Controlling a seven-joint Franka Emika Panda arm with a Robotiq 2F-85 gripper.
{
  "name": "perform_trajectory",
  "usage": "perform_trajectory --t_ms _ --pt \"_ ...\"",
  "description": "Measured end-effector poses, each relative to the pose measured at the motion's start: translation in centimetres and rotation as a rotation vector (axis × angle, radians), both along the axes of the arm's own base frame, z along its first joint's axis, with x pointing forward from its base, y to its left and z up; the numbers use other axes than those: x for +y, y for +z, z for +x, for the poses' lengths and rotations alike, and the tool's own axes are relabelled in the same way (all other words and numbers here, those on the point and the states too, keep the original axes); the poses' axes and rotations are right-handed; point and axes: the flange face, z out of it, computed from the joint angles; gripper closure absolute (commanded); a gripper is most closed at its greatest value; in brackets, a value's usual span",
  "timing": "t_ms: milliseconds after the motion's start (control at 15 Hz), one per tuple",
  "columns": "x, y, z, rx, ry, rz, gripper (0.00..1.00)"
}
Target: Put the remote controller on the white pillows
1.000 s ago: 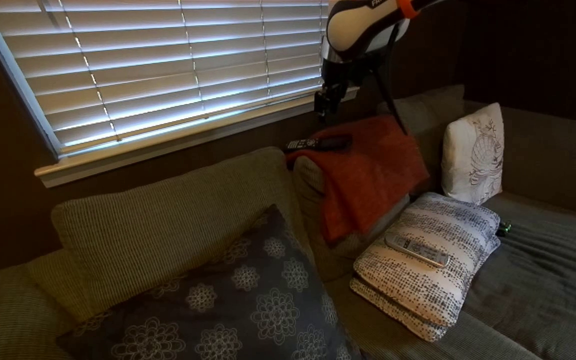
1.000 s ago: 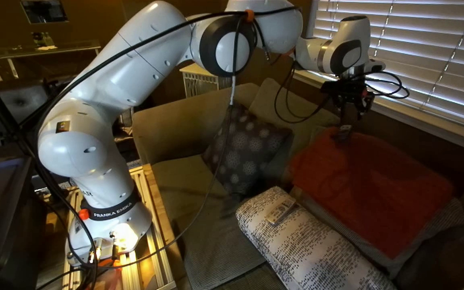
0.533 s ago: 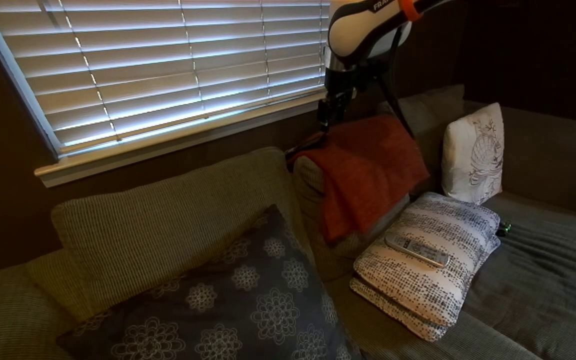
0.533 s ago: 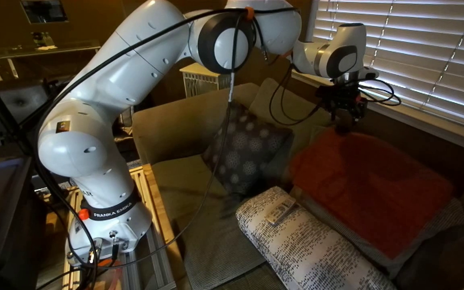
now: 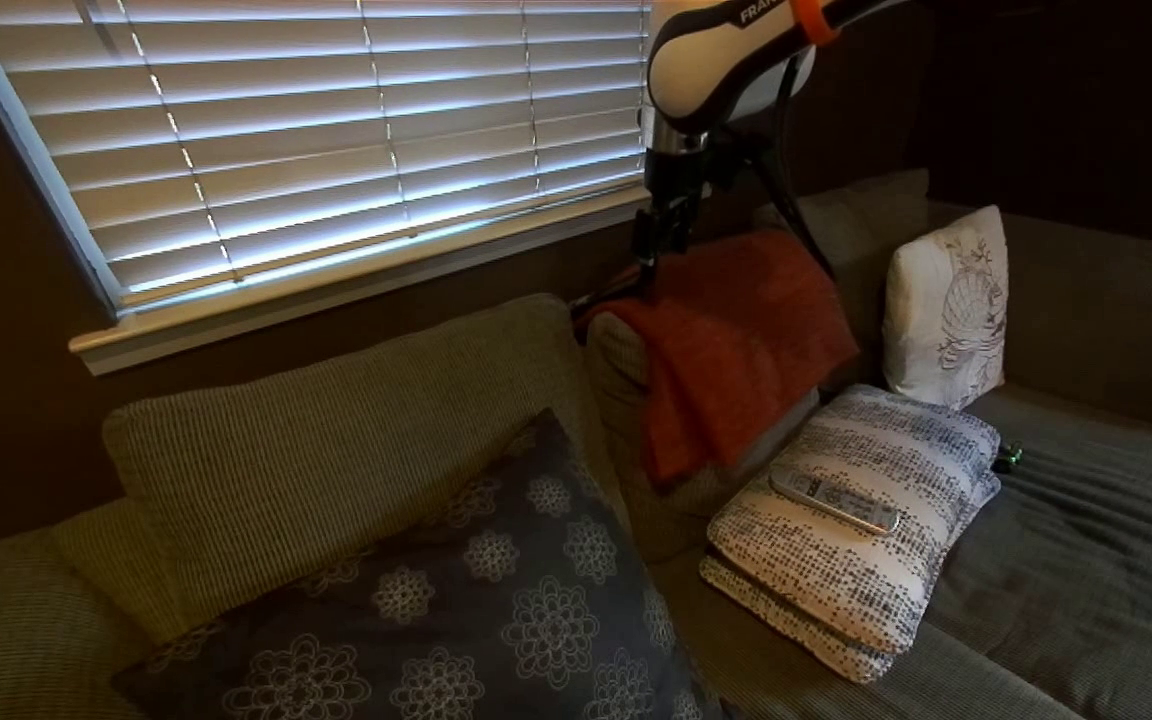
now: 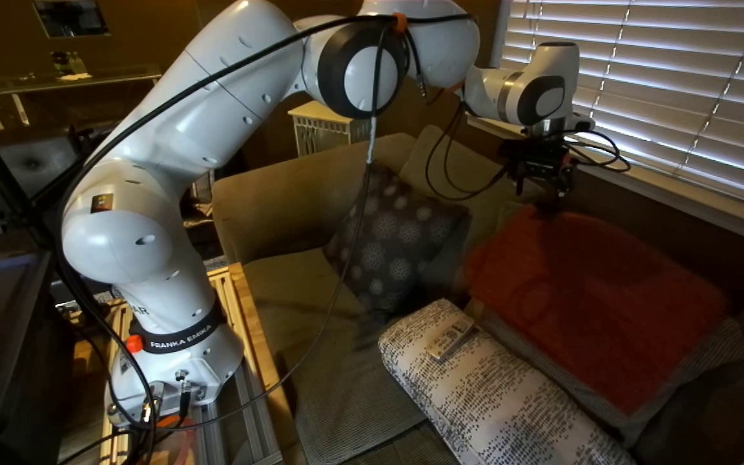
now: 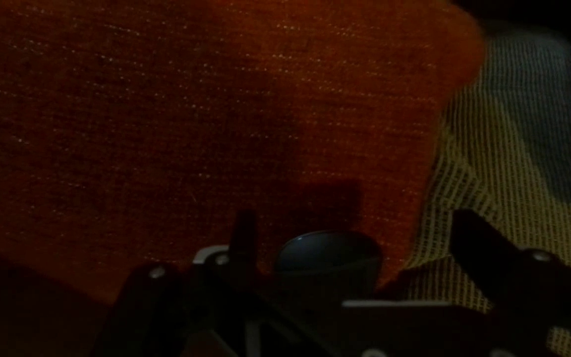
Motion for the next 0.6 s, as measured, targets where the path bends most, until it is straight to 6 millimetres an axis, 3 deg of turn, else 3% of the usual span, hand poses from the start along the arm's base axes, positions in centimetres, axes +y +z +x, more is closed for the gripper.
perform_trajectory --t_ms 600 --pt "1.2 0.7 0.6 -0.043 0.087 -0.001 0.00"
